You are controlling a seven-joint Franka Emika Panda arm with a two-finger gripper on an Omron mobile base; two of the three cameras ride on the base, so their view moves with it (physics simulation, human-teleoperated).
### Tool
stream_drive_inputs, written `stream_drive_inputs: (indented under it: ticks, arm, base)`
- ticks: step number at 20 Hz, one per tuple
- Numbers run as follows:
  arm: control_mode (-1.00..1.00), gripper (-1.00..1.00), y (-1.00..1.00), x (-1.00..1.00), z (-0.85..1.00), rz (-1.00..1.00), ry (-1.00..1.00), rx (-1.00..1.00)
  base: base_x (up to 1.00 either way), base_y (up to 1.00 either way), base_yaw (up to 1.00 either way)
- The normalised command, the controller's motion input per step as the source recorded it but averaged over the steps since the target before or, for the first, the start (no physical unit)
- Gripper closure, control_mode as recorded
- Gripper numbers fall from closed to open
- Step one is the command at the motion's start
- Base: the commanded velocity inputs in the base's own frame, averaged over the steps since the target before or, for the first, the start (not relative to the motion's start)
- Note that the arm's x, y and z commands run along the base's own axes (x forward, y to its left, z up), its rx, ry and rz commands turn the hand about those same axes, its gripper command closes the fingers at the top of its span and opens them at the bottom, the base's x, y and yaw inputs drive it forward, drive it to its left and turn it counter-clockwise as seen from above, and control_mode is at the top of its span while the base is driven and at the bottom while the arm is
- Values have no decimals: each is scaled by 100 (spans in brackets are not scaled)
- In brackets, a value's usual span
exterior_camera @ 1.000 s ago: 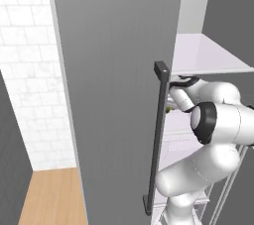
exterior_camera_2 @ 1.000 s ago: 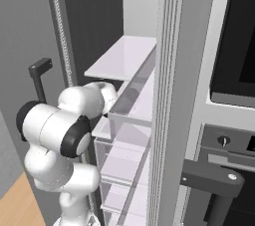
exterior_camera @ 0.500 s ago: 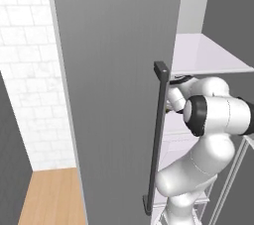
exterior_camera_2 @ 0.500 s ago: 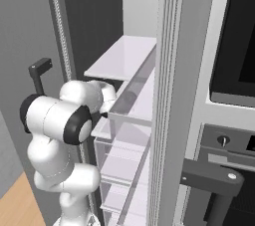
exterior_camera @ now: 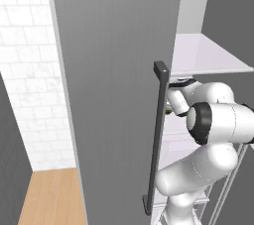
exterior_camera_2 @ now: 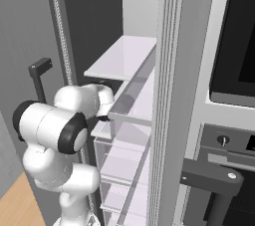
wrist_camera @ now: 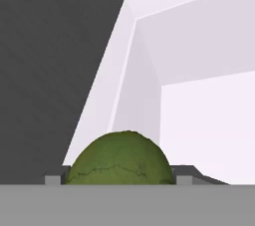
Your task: Place one lime and one fish in each tupperware on the nearby counter, to pack two identical lunches.
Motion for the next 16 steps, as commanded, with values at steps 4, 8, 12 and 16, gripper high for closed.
stream_drive_inputs:
  ticks: [4, 8, 12, 16]
  arm:
    - [-100, 100, -11, -74, 58, -7, 0, 0]
    - [-100, 100, 0, -70, 97, -5, 2, 0]
    - [-100, 100, -6, -80, 100, -4, 7, 0]
    - [-100, 100, -2, -70, 100, -2, 15, -1]
  base:
    - [0, 0, 0]
    - [0, 0, 0]
    - [0, 0, 0]
    - [0, 0, 0]
